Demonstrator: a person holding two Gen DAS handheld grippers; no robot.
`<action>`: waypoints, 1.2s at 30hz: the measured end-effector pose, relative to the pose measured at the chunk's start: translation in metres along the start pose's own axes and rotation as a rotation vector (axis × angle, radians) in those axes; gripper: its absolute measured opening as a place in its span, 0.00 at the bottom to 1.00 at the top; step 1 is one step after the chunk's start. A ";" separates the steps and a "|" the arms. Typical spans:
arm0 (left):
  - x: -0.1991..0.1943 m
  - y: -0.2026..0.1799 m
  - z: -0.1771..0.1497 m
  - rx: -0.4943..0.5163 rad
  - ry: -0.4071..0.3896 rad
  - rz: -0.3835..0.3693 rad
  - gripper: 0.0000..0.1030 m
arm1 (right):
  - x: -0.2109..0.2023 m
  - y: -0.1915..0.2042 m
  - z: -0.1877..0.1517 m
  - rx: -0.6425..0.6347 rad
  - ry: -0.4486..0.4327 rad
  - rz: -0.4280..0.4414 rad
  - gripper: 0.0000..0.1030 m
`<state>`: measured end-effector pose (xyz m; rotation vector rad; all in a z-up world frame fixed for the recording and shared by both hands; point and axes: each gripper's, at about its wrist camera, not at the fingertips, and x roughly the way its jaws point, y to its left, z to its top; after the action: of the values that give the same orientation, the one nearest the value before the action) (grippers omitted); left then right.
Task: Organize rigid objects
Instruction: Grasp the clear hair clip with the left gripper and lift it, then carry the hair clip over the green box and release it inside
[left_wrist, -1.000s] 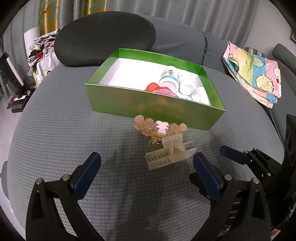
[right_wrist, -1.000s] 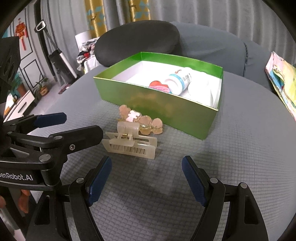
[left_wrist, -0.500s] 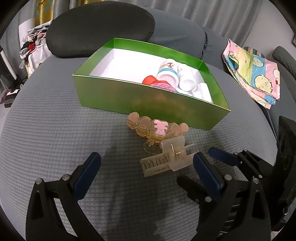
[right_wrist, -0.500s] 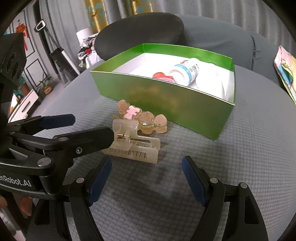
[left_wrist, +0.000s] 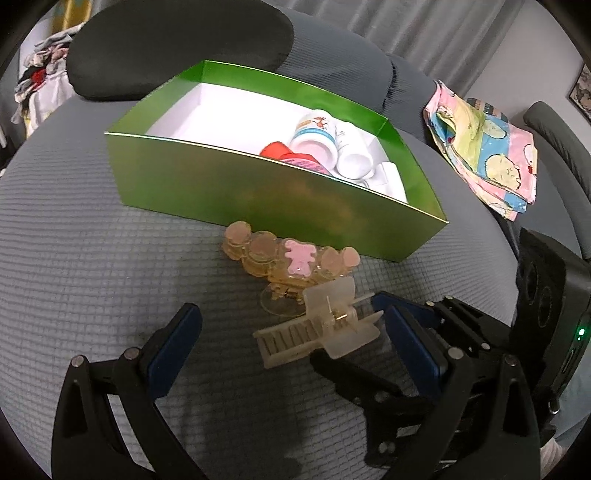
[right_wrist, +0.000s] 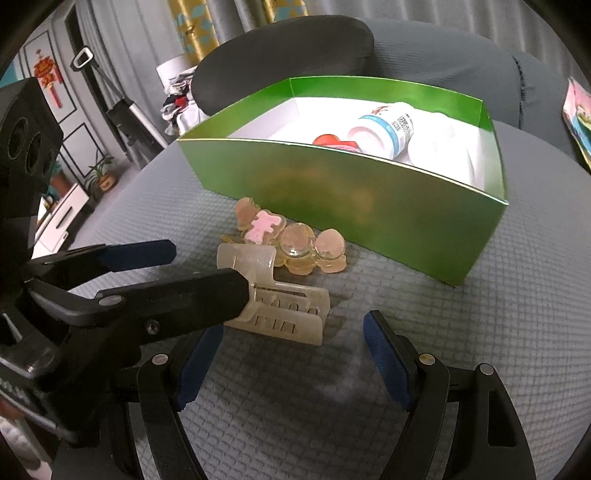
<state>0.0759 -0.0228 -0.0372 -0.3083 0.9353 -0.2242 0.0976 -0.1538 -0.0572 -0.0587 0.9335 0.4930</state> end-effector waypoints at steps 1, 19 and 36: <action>0.002 0.001 0.001 -0.004 0.005 -0.007 0.96 | 0.001 0.000 0.001 -0.002 -0.005 0.007 0.77; 0.013 0.002 -0.004 -0.007 0.054 -0.049 0.72 | 0.004 0.001 0.001 -0.007 -0.018 0.088 0.50; -0.034 -0.039 0.027 0.090 -0.079 -0.045 0.73 | -0.056 0.012 0.024 -0.037 -0.163 0.067 0.48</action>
<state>0.0763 -0.0437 0.0167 -0.2532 0.8387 -0.2929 0.0827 -0.1585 0.0032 -0.0201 0.7687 0.5684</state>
